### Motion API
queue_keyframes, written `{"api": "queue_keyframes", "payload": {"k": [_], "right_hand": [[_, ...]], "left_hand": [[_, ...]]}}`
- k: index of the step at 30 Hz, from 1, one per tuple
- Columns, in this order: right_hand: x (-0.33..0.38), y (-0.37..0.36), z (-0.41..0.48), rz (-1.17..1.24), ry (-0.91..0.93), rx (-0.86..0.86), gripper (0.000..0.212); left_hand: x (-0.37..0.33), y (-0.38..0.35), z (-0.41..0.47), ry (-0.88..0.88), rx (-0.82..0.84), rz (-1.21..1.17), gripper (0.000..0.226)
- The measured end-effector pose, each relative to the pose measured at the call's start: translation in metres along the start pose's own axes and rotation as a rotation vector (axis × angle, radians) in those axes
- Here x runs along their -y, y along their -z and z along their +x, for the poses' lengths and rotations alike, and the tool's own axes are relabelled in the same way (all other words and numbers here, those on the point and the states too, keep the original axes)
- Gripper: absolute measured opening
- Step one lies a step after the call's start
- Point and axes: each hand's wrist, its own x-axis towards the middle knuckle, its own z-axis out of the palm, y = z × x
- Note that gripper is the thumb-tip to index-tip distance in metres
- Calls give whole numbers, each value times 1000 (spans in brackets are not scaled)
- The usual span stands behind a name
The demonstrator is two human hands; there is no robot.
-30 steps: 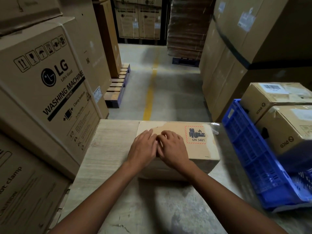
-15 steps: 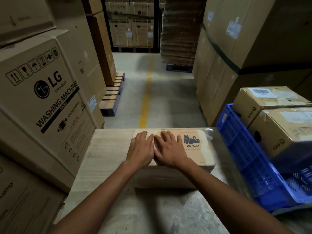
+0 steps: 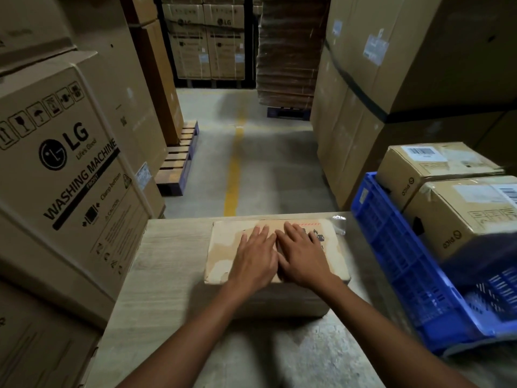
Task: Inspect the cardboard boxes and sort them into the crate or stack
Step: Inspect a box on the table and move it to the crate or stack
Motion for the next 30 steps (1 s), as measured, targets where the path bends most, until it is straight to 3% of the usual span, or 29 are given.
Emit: {"api": "queue_keyframes", "payload": {"k": [5,10,16,25,30], "right_hand": [[0,-3,4,17,-3,59,91],[-2,-4,0,12,11,13,62],[1,-18,-31,64,95,-453,36],[-7,-26,-37,71,126,-343,41],[-5,-31,-65,155,38,-484,34]], "left_hand": [[2,-4,6,10,30,67,53],[0,-1,-2,-33,-32,64,51],[0,-12,-31,-138,-185,55,28],[-13,-9,-33,-58,-137,97,34],[-25,-16,-45,-144,-202,32,26]]}}
